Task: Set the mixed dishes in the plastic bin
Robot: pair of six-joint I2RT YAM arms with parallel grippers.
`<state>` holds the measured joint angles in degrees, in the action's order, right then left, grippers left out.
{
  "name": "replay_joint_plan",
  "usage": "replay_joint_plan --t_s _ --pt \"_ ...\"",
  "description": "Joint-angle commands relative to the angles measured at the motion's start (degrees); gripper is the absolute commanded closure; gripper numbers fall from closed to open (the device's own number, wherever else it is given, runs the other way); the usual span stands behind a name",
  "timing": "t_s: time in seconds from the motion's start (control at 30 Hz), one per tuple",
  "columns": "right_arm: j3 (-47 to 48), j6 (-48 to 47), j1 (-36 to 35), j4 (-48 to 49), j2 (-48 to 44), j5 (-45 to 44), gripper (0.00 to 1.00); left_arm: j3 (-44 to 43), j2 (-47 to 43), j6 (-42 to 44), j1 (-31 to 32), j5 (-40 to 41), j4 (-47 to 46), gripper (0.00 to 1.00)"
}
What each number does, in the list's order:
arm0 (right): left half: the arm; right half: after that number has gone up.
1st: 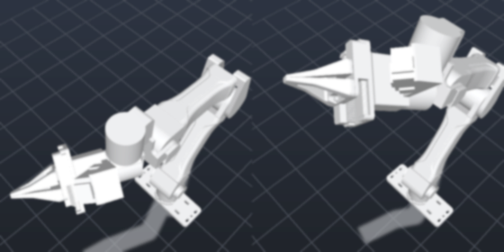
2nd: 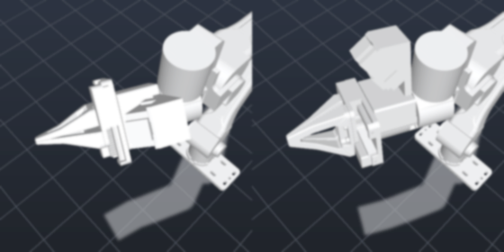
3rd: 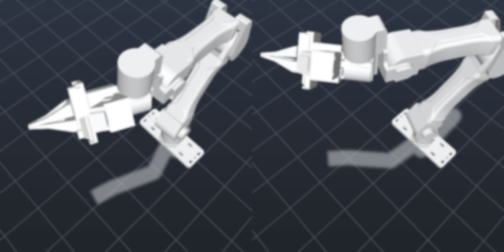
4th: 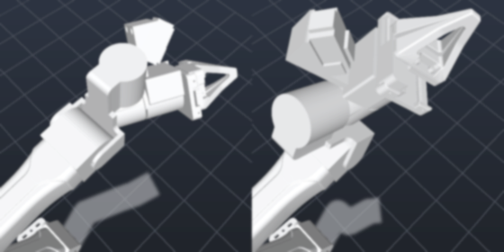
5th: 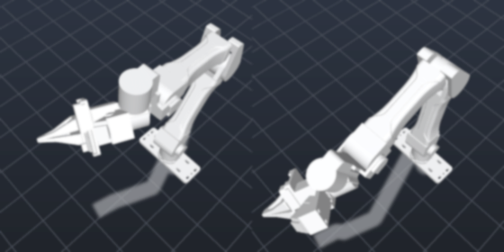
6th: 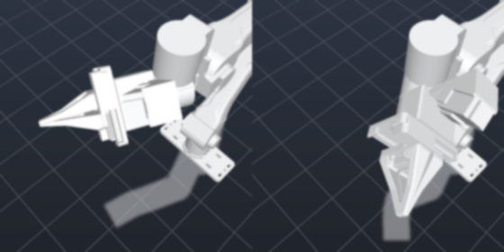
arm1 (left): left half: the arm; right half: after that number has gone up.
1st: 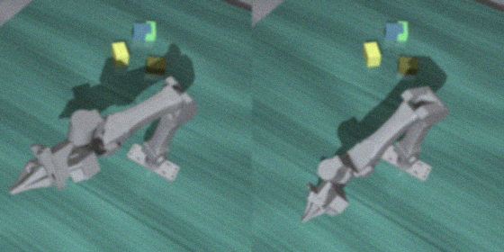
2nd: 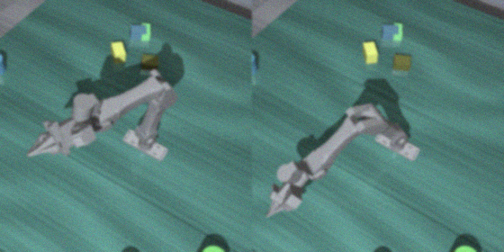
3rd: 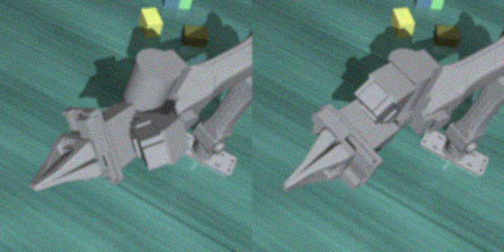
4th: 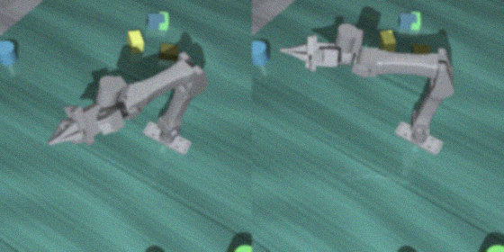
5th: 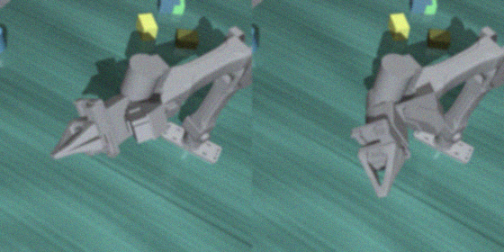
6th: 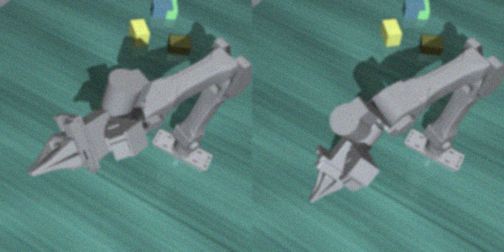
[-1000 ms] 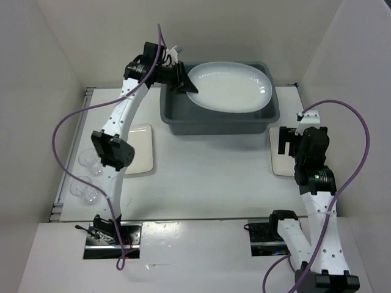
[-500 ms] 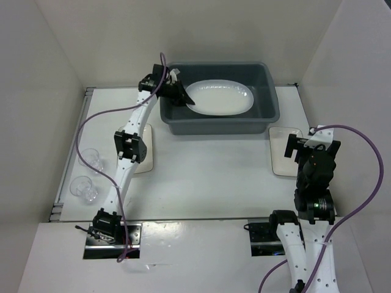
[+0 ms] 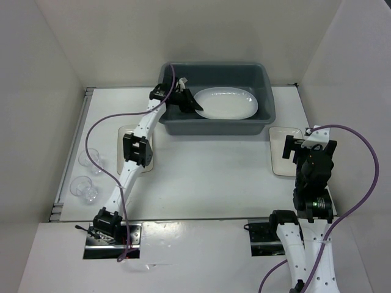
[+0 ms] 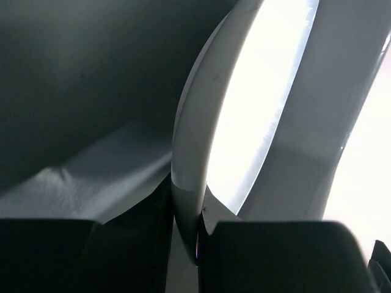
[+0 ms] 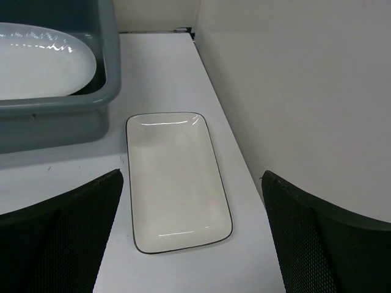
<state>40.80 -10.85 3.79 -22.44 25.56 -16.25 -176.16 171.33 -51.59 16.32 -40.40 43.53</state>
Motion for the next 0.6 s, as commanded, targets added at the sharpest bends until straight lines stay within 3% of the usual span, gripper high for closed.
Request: replay_joint_plan --t_s 0.0,0.43,0.53,0.57 --pt "-0.45 -0.49 0.25 3.19 -0.42 0.25 0.02 -3.40 0.14 -4.57 0.20 -10.93 -12.23 1.00" --pt "-0.45 -1.01 0.25 3.19 -0.42 0.78 0.02 -3.40 3.14 -6.07 1.97 -12.42 -12.60 1.00" --pt "-0.45 -1.01 0.25 3.19 -0.95 0.78 0.02 -3.40 2.53 -5.54 1.97 -12.42 -12.06 0.86" --pt "-0.45 -1.01 0.25 3.19 -0.95 0.78 0.02 -3.40 2.00 -5.54 1.97 -12.42 -12.06 0.75"
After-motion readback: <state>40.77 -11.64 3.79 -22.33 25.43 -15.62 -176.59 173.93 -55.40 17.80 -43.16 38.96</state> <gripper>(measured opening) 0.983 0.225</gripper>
